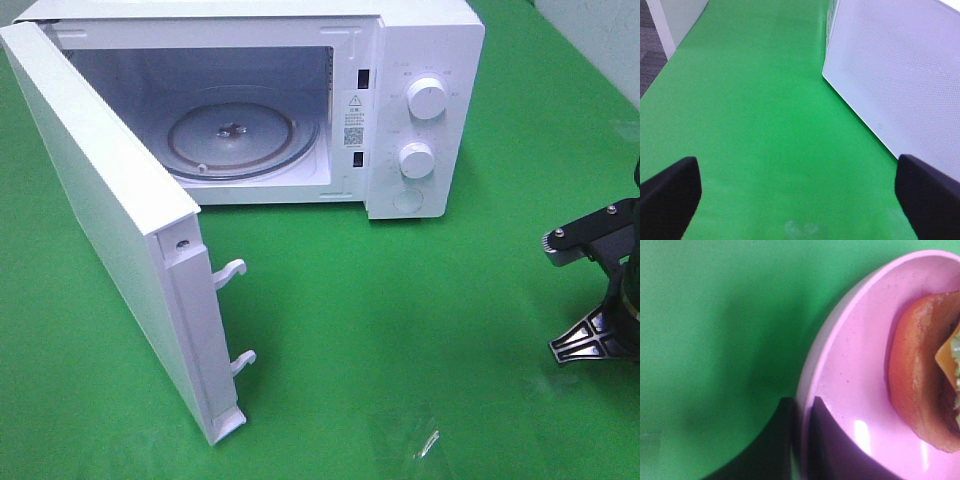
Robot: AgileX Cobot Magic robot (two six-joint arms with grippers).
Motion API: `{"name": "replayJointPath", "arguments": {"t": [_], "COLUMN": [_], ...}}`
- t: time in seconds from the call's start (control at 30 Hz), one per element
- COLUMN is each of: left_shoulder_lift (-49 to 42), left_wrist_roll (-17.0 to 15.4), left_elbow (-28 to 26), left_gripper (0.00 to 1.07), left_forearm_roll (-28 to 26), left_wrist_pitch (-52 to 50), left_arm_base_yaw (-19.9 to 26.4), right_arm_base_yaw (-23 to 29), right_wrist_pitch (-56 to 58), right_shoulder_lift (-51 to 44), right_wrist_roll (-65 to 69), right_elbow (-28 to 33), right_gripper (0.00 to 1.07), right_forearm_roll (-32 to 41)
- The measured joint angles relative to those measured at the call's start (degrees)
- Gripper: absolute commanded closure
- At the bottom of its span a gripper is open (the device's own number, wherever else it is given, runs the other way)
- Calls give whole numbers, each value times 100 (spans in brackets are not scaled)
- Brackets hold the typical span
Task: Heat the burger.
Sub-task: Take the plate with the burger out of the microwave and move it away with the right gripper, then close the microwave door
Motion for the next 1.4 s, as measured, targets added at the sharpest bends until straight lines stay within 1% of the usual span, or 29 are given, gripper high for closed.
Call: {"name": "replayJointPath", "arguments": {"t": [0.1,0.13,0.17,0.2,0.23,0.3,0.4,0.43,0.47,0.5,0.53,0.57,0.6,0.67,0.7,0.73,0.77,0.8,0.83,0.87,0.97,1.03,1.07,1.1,1.13,1.17,1.2,1.23,1.4], "left_shoulder_lift": [0,0,0,0,0,0,0,0,0,0,0,0,0,0,0,0,0,0,0,0,0,0,0,0,0,0,0,0,0], "left_wrist_roll": [0,0,0,0,0,0,0,0,0,0,0,0,0,0,0,0,0,0,0,0,0,0,0,0,0,0,0,0,0], "left_elbow": [0,0,0,0,0,0,0,0,0,0,0,0,0,0,0,0,0,0,0,0,0,0,0,0,0,0,0,0,0], "left_gripper": [6,6,6,6,6,6,6,6,6,6,6,6,6,6,6,6,6,6,6,6,6,6,6,6,6,6,6,6,6], "left_forearm_roll": [0,0,0,0,0,0,0,0,0,0,0,0,0,0,0,0,0,0,0,0,0,0,0,0,0,0,0,0,0], "left_wrist_pitch": [0,0,0,0,0,0,0,0,0,0,0,0,0,0,0,0,0,0,0,0,0,0,0,0,0,0,0,0,0], "left_arm_base_yaw": [0,0,0,0,0,0,0,0,0,0,0,0,0,0,0,0,0,0,0,0,0,0,0,0,0,0,0,0,0], "right_arm_base_yaw": [0,0,0,0,0,0,0,0,0,0,0,0,0,0,0,0,0,0,0,0,0,0,0,0,0,0,0,0,0], "right_wrist_pitch": [-11,-34,-34,-34,-34,-23,-29,-29,-29,-40,-40,-40,-40,-63,-63,-52,-52,-6,-6,126,223,573,573,705,705,882,882,1089,1696], "right_shoulder_lift": [17,17,17,17,17,-97,-275,-401,-401,-693,-693,-991,-991,-1725,-1725,-2126,-2126,-2481,-2481,-2807,-2951,-3667,-3667,-3988,-3988,-4269,-4269,-4544,-5088], "right_wrist_roll": [6,6,6,6,6,-63,-206,-309,-309,-556,-556,-842,-842,-1690,-1690,-2343,-2343,-2888,-2888,-3432,-3661,-4595,-4595,-4933,-4933,-5237,-5237,-5529,-5913], "right_elbow": [0,0,0,0,0,0,0,0,0,0,0,6,6,6,6,6,6,6,6,6,6,6,6,-17,-17,-103,-103,-212,-413], "right_gripper": [105,102,102,96,96,79,75,65,65,58,58,50,50,36,36,30,30,27,27,28,28,28,28,28,28,28,28,28,28], "right_forearm_roll": [-6,0,0,11,11,218,384,504,504,762,762,1112,1112,1856,1856,2292,2292,2739,2739,3163,3346,4194,4194,4521,4521,4796,4796,5025,5374]}}
